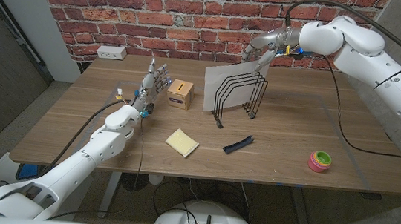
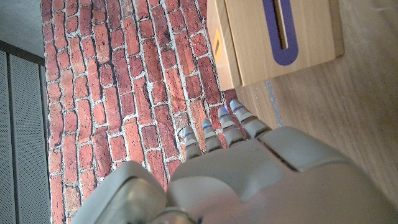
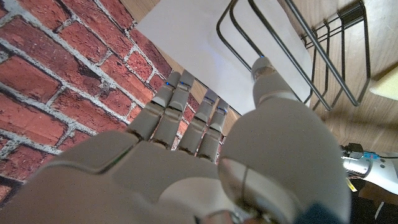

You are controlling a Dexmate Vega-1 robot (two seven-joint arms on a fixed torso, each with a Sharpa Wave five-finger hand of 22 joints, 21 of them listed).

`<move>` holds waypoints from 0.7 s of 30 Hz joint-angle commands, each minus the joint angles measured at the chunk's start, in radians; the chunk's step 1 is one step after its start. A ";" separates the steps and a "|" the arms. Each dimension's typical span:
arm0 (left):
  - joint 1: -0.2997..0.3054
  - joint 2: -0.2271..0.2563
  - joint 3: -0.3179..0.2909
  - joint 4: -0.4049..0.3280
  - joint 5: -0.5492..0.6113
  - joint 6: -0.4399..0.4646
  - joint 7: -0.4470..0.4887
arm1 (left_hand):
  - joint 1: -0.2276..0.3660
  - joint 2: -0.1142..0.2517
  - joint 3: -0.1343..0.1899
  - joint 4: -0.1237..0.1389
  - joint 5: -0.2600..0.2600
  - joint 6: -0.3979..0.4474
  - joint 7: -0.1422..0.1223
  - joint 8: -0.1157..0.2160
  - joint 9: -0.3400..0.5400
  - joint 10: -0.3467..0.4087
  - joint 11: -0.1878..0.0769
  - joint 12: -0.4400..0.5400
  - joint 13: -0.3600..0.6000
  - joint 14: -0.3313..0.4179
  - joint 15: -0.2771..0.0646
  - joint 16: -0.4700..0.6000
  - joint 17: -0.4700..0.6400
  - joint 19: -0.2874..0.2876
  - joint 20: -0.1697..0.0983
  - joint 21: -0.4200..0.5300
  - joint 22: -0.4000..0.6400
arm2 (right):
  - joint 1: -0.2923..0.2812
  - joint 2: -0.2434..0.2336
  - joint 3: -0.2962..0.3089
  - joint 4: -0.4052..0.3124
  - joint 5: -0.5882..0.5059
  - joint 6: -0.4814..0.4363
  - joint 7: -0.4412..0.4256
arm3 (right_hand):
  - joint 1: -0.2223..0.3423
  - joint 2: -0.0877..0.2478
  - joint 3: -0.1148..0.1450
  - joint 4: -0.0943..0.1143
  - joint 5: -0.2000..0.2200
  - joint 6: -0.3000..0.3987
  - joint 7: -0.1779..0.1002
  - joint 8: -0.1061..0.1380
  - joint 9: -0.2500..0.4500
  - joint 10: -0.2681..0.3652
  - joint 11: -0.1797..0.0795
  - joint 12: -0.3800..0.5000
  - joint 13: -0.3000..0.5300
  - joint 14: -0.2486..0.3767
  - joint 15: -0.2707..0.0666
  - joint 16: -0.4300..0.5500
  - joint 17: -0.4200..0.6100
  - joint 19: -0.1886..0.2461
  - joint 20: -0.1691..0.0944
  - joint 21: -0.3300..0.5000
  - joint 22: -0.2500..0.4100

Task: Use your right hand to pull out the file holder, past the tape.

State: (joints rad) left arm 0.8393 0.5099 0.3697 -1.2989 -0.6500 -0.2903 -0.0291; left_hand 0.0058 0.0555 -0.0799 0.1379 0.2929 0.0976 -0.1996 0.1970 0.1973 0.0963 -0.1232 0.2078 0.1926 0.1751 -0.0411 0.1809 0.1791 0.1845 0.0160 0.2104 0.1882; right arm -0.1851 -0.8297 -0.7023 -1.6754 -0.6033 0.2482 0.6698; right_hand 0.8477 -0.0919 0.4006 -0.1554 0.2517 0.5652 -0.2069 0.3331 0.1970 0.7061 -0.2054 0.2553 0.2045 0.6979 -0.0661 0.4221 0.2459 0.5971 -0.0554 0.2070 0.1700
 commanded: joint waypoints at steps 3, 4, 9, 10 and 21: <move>0.000 0.000 0.000 -0.001 0.000 0.001 0.000 | -0.003 0.010 0.000 0.007 0.004 0.001 -0.009 0.004 0.002 0.000 -0.007 0.006 0.006 0.007 -0.004 0.007 0.003 0.009 -0.001 0.007 0.006 | -0.010 0.007 0.000 0.009 -0.026 0.013 -0.037 | 0.015 0.014 -0.012 0.004 -0.002 0.060 0.001 0.024 0.005 0.055 0.000 0.004 0.003 0.044 -0.167 0.008 -0.002 0.017 -0.082 -0.002 0.002; 0.000 0.000 0.000 -0.001 0.000 0.001 0.000 | -0.003 0.010 0.000 0.007 0.004 0.001 -0.009 0.004 0.002 0.000 -0.005 0.007 0.006 0.007 -0.004 0.007 0.003 0.009 -0.001 0.007 0.006 | -0.010 0.009 0.000 0.012 -0.025 0.014 -0.037 | 0.016 0.015 -0.013 0.003 -0.003 0.065 0.001 0.026 0.005 0.059 0.000 0.004 0.003 0.048 -0.167 0.009 -0.002 0.017 -0.084 -0.002 0.002; 0.000 0.000 0.000 -0.001 0.000 0.001 0.000 | -0.003 0.010 0.000 0.007 0.004 0.000 -0.011 0.003 0.002 -0.001 -0.006 0.006 0.006 0.006 -0.003 0.006 0.003 0.009 -0.001 0.007 0.006 | -0.006 0.014 -0.003 0.020 -0.031 0.020 -0.046 | 0.018 0.023 -0.018 0.005 -0.005 0.083 0.000 0.032 0.006 0.088 0.001 0.005 0.003 0.074 -0.168 0.012 -0.002 0.020 -0.088 -0.004 0.002; 0.000 0.000 0.000 -0.001 0.000 0.001 0.000 | -0.003 0.010 0.000 0.007 0.004 0.000 -0.010 0.003 0.002 0.000 -0.007 0.007 0.006 0.006 -0.003 0.006 0.003 0.009 -0.001 0.007 0.006 | -0.005 0.014 -0.004 0.021 -0.034 0.020 -0.046 | 0.018 0.025 -0.019 0.006 -0.006 0.086 -0.001 0.032 0.006 0.099 0.001 0.006 0.003 0.083 -0.168 0.015 0.000 0.021 -0.089 -0.004 0.003; 0.000 -0.001 0.000 0.001 0.000 0.000 0.000 | -0.002 0.010 0.000 0.007 0.004 0.001 -0.008 0.004 0.002 -0.003 -0.007 0.005 0.006 0.007 -0.004 0.006 0.003 0.010 -0.001 0.008 0.006 | -0.001 0.022 -0.006 0.036 -0.039 0.029 -0.064 | 0.046 0.052 -0.022 0.003 -0.010 0.147 0.002 0.054 0.007 0.167 0.000 0.001 0.003 0.159 -0.170 0.031 0.016 0.043 -0.108 -0.001 0.004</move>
State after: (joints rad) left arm 0.8396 0.5099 0.3699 -1.2997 -0.6500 -0.2898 -0.0291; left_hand 0.0058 0.0555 -0.0799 0.1379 0.2929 0.0976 -0.1996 0.1970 0.1974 0.0963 -0.1232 0.2078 0.1926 0.1751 -0.0410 0.1809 0.1791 0.1866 0.0140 0.2104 0.1882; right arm -0.1913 -0.8153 -0.7030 -1.6541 -0.6350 0.2684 0.6231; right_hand 0.8877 -0.0518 0.3816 -0.1518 0.2436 0.6940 -0.2061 0.3748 0.2026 0.8560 -0.2055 0.2553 0.2047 0.8390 -0.1010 0.4416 0.2568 0.6293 -0.0594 0.2033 0.1700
